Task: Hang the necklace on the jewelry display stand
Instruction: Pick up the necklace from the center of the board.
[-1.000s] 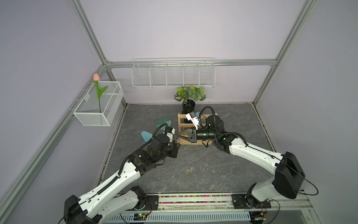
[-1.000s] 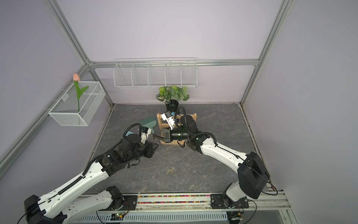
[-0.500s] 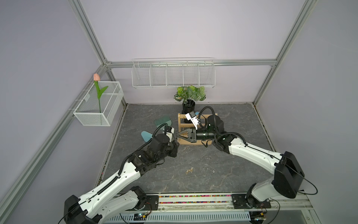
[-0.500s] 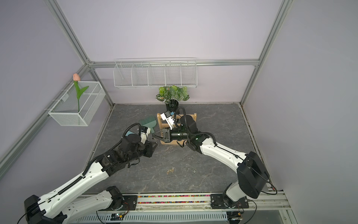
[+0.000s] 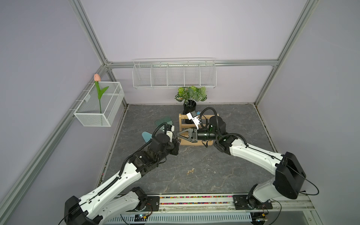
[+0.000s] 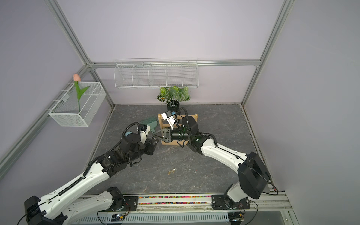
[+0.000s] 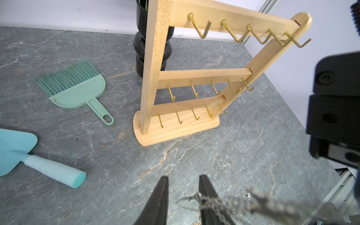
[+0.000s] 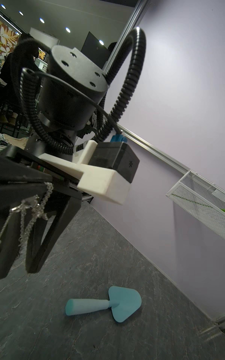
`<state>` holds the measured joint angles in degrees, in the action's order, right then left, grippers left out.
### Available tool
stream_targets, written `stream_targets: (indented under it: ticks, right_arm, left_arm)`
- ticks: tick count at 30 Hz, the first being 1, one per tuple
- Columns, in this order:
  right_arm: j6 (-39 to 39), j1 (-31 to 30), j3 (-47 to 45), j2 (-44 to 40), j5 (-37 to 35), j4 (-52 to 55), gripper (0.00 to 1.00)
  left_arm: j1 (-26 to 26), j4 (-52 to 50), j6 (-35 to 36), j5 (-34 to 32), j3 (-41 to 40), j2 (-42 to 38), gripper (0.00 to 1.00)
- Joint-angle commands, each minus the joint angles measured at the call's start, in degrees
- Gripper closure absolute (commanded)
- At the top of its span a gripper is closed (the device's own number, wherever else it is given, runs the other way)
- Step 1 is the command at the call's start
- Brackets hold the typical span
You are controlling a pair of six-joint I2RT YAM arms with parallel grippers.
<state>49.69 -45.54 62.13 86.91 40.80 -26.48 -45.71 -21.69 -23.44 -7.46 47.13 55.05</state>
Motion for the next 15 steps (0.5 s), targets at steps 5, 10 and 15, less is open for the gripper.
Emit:
stream_targets:
  ticks: [5,10,15]
  right_arm:
    - [2.34,-0.21,-1.04,0.27,0.42,-3.8,0.93]
    - [2.91,-0.03,-1.04,0.46,-0.14,-3.89,0.93]
    - [3.31,0.25,-1.22,0.38,-1.04,-4.12,0.93]
  left_arm:
    - [-0.15,1.91,0.06,-0.85,-0.64,-0.64,0.78]
    - [-0.16,1.57,-0.16,-0.53,-0.82,-0.88,0.84]
    - [-0.16,1.08,-0.35,-0.47,-1.31,-1.28,0.9]
